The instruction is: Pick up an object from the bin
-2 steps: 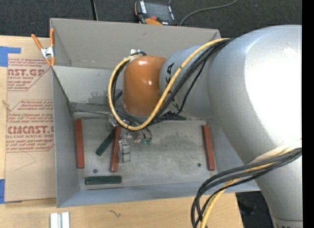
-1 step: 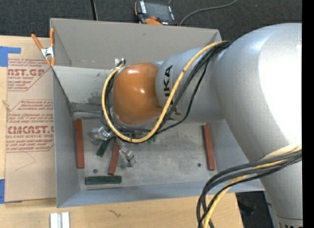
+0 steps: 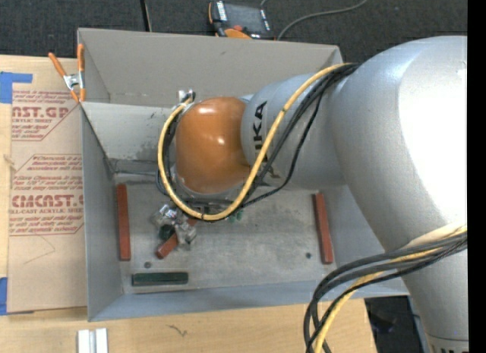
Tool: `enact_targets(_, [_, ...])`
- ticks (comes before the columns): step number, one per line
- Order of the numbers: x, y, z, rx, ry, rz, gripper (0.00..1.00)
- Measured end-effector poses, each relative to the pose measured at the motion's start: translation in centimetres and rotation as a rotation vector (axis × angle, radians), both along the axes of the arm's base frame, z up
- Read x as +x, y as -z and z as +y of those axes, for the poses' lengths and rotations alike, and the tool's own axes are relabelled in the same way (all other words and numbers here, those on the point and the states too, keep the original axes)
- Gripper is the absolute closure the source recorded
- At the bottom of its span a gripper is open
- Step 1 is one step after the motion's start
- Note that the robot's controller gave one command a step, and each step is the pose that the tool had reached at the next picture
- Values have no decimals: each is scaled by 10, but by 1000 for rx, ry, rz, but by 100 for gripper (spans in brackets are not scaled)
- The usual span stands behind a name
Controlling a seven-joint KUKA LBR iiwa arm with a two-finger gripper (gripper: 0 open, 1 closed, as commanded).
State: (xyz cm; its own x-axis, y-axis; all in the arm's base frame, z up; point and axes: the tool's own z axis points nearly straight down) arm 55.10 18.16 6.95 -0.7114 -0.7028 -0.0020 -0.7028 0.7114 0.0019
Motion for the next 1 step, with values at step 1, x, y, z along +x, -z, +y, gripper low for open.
enact_targets(1, [-18,-146,25,2,-2,-9,100])
